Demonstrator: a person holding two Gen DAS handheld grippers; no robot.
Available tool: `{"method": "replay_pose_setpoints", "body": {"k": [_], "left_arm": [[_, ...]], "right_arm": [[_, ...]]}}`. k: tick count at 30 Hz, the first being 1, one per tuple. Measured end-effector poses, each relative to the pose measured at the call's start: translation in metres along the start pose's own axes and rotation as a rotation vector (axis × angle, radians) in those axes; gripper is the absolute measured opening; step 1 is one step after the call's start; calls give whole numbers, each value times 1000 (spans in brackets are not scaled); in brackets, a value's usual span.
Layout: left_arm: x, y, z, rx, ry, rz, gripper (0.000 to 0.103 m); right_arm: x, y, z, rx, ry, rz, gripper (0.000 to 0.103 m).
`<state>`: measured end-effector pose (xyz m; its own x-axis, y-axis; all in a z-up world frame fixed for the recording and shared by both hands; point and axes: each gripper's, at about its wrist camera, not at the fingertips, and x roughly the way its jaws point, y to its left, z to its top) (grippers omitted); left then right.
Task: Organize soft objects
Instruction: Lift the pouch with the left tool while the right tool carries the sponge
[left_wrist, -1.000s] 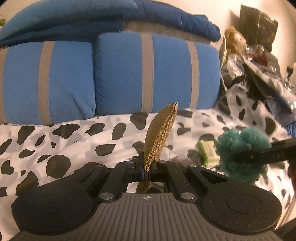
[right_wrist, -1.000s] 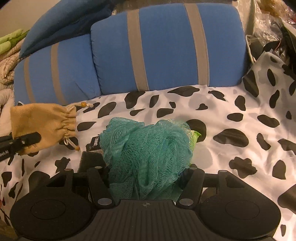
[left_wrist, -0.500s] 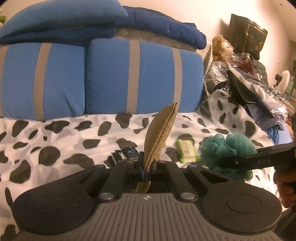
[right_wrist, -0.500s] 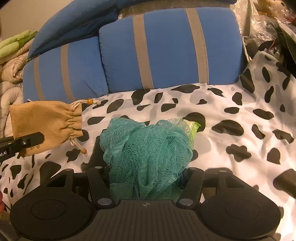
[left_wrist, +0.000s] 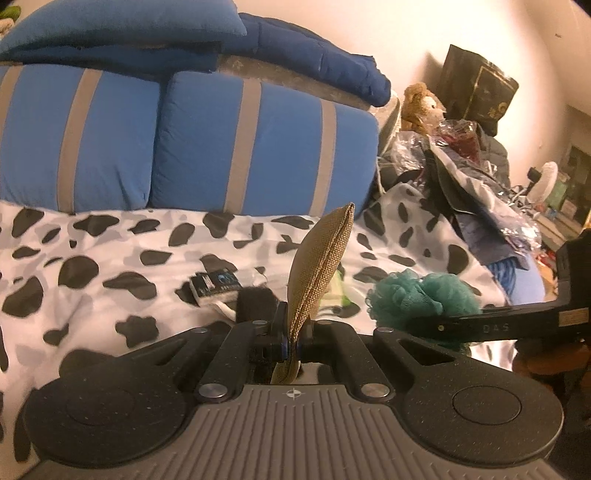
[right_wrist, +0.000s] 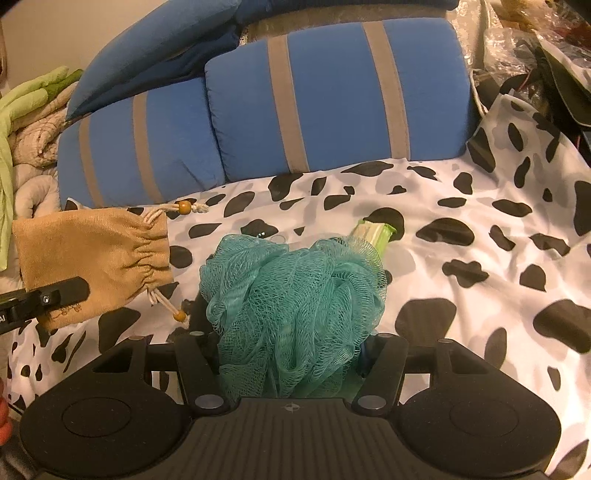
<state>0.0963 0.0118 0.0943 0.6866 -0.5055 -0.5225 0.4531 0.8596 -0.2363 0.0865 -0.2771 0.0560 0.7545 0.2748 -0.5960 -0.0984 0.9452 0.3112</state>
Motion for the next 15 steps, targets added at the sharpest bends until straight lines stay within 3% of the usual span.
{"method": "replay_pose_setpoints", "body": {"k": [15], "left_arm": [[-28,-23,-30,-13,37,-59,4]], "right_arm": [[-33,6,-33,6,-9,-6,63]]}}
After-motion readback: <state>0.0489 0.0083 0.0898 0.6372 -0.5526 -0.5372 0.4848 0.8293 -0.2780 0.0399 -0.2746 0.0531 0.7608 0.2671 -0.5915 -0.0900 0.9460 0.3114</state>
